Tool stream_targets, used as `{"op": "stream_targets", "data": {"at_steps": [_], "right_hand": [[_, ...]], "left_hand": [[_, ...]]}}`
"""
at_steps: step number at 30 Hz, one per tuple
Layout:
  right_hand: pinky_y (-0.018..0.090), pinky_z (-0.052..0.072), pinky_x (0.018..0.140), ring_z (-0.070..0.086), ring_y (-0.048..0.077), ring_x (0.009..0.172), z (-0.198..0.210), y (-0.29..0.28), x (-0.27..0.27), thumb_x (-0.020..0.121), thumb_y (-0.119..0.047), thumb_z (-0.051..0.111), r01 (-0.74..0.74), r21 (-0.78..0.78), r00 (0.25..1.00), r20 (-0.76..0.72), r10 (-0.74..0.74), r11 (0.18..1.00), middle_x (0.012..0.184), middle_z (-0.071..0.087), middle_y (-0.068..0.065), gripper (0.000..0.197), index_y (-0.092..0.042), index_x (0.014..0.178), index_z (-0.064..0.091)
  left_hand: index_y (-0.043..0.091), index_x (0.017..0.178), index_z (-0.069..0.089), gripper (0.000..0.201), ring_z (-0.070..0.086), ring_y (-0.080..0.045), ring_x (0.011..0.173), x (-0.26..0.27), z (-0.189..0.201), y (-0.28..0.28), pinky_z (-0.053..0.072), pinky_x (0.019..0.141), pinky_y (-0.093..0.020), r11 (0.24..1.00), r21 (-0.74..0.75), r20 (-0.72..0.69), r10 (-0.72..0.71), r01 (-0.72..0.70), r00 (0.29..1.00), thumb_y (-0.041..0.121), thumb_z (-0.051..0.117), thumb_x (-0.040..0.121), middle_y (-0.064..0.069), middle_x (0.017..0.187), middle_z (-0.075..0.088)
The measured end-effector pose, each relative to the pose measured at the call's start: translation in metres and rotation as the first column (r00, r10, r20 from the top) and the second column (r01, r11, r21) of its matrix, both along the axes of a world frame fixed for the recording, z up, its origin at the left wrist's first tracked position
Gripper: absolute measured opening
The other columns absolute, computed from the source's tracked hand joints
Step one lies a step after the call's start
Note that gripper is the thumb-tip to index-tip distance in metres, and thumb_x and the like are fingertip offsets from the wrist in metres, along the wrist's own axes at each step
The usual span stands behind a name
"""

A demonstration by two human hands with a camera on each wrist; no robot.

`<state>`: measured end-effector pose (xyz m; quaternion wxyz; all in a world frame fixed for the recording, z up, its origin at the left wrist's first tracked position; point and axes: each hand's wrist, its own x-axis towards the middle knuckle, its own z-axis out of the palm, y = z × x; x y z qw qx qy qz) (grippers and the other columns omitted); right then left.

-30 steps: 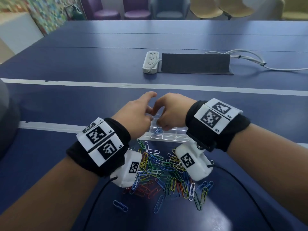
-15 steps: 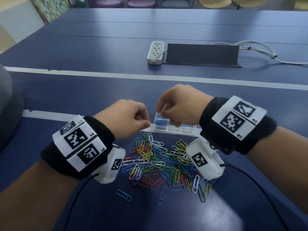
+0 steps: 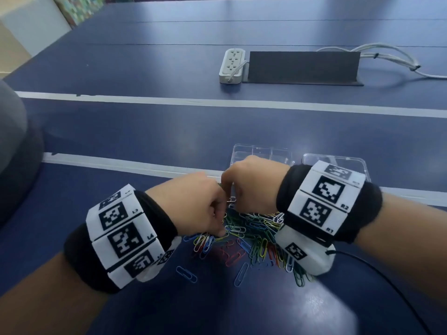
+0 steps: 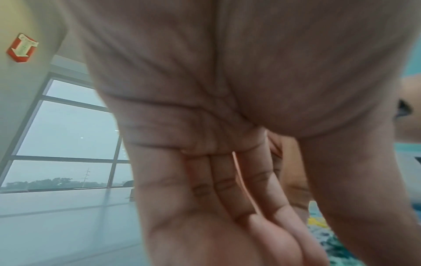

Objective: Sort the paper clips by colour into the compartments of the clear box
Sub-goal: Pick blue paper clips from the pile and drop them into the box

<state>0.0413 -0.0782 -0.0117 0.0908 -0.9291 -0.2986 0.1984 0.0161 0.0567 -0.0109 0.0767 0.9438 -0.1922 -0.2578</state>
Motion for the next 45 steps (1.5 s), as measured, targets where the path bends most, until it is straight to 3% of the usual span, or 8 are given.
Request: {"op": "stream_targets", "data": {"at_steps": [9, 13, 19, 23, 29, 34, 40, 45], "right_hand": [[0.019, 0.047, 0.061, 0.050, -0.003, 0.043, 0.011, -0.023, 0.002, 0.078, -0.024, 0.052, 0.162, 0.116, 0.976, -0.166, -0.142, 0.980, 0.047, 0.061, -0.012, 0.020, -0.026, 0.080, 0.071], [0.022, 0.049, 0.067, 0.053, 0.003, 0.054, 0.012, -0.031, -0.007, 0.077, -0.021, 0.055, 0.128, 0.090, 0.982, -0.148, -0.114, 0.988, 0.061, 0.063, -0.005, 0.018, -0.023, 0.082, 0.073], [0.032, 0.052, 0.081, 0.061, 0.018, 0.085, 0.012, -0.034, -0.019, 0.078, -0.016, 0.051, -0.028, 0.003, 0.996, -0.089, 0.028, 1.000, 0.093, 0.069, -0.003, 0.027, -0.024, 0.093, 0.073], [0.036, 0.055, 0.074, 0.063, 0.029, 0.081, 0.006, -0.033, -0.024, 0.080, -0.019, 0.048, -0.067, -0.022, 0.998, -0.020, 0.067, 0.997, 0.084, 0.069, 0.011, 0.025, -0.009, 0.081, 0.071], [0.029, 0.052, 0.063, 0.054, 0.028, 0.065, -0.001, -0.025, -0.024, 0.078, -0.025, 0.061, -0.058, -0.114, 0.998, 0.008, 0.059, 0.992, 0.054, 0.047, 0.003, 0.034, -0.011, 0.051, 0.046], [0.033, 0.056, 0.070, 0.063, 0.025, 0.073, 0.005, -0.029, -0.023, 0.078, -0.021, 0.057, -0.038, -0.054, 0.999, -0.022, 0.037, 0.998, 0.075, 0.070, 0.008, 0.018, -0.009, 0.076, 0.072], [0.016, 0.046, 0.055, 0.053, -0.004, 0.045, 0.006, -0.036, -0.017, 0.073, -0.026, 0.065, 0.085, 0.038, 0.980, -0.184, -0.076, 0.996, 0.048, 0.059, -0.011, 0.007, -0.025, 0.066, 0.068], [0.022, 0.047, 0.056, 0.055, 0.012, 0.050, 0.001, -0.040, -0.016, 0.075, -0.010, 0.058, 0.207, 0.146, 0.876, -0.469, -0.116, 0.968, 0.065, 0.069, 0.008, 0.023, -0.023, 0.093, 0.064]], "left_hand": [[0.030, 0.067, 0.054, 0.009, 0.045, -0.006, 0.060, -0.005, -0.008, 0.001, 0.042, 0.064, -0.024, 0.994, -0.002, 0.062, -0.108, 0.108, 0.992, 0.028, 0.058, 0.075, 0.010, 0.062, 0.050], [0.023, 0.062, 0.051, 0.011, 0.047, -0.008, 0.060, -0.005, -0.004, 0.005, 0.041, 0.061, -0.021, 0.993, -0.077, 0.073, -0.086, 0.092, 0.994, 0.021, 0.052, 0.073, 0.006, 0.063, 0.055], [0.030, 0.089, 0.063, 0.021, 0.050, -0.002, 0.058, -0.006, 0.000, 0.015, 0.037, 0.054, -0.010, 0.974, -0.227, 0.019, 0.011, -0.007, 1.000, 0.014, 0.053, 0.080, 0.008, 0.058, 0.056], [0.031, 0.079, 0.062, 0.023, 0.048, -0.002, 0.054, -0.010, 0.001, 0.024, 0.035, 0.052, -0.009, 0.973, -0.228, -0.032, 0.038, -0.045, 0.999, 0.011, 0.050, 0.080, 0.008, 0.054, 0.054], [0.027, 0.066, 0.054, 0.012, 0.046, -0.005, 0.054, -0.017, -0.003, 0.030, 0.035, 0.054, -0.015, 0.990, -0.138, -0.046, 0.037, -0.043, 0.998, 0.028, 0.054, 0.078, 0.009, 0.057, 0.053], [0.025, 0.072, 0.058, 0.028, 0.048, -0.004, 0.067, -0.022, -0.010, 0.027, 0.043, 0.064, -0.024, 1.000, 0.019, 0.018, 0.005, -0.005, 1.000, 0.052, 0.064, 0.073, 0.010, 0.067, 0.050], [0.026, 0.066, 0.057, 0.010, 0.052, -0.005, 0.069, -0.022, -0.009, 0.027, 0.048, 0.069, -0.024, 0.999, -0.033, 0.033, -0.007, 0.009, 0.999, 0.027, 0.056, 0.076, 0.010, 0.069, 0.055], [0.027, 0.065, 0.051, 0.009, 0.051, -0.006, 0.064, -0.025, -0.007, 0.029, 0.046, 0.062, -0.023, 0.997, -0.080, 0.003, 0.012, -0.012, 1.000, 0.029, 0.056, 0.072, 0.011, 0.065, 0.056]]}}
